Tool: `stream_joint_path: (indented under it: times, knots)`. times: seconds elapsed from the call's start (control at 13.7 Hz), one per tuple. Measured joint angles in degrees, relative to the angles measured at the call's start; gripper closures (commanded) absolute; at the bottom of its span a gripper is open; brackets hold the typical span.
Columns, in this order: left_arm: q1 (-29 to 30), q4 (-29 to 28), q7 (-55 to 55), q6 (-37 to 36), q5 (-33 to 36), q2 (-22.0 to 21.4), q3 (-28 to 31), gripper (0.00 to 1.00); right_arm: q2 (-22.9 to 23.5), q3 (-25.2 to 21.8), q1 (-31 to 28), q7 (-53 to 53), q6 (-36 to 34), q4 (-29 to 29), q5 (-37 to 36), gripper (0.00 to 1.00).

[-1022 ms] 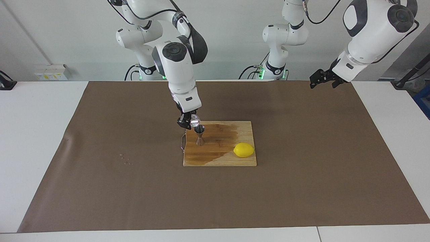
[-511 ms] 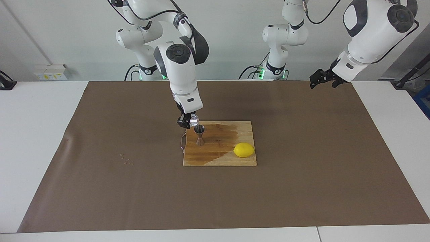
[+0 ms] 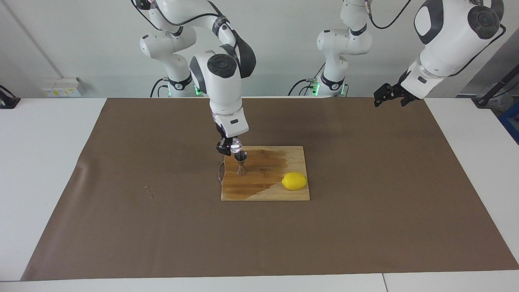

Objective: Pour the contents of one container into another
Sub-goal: 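Hold the clear glass tipped steeply over the metal cup, pouring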

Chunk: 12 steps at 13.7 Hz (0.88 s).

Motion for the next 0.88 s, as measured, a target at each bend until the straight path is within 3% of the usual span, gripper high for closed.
stream_joint_path:
  times: [0.88]
  knots:
    - [0.0,0.0,0.0,0.0,0.0,-0.01,0.0,0.0,0.73,0.02,0.24,0.03,-1.95,0.33,-2.92,0.95]
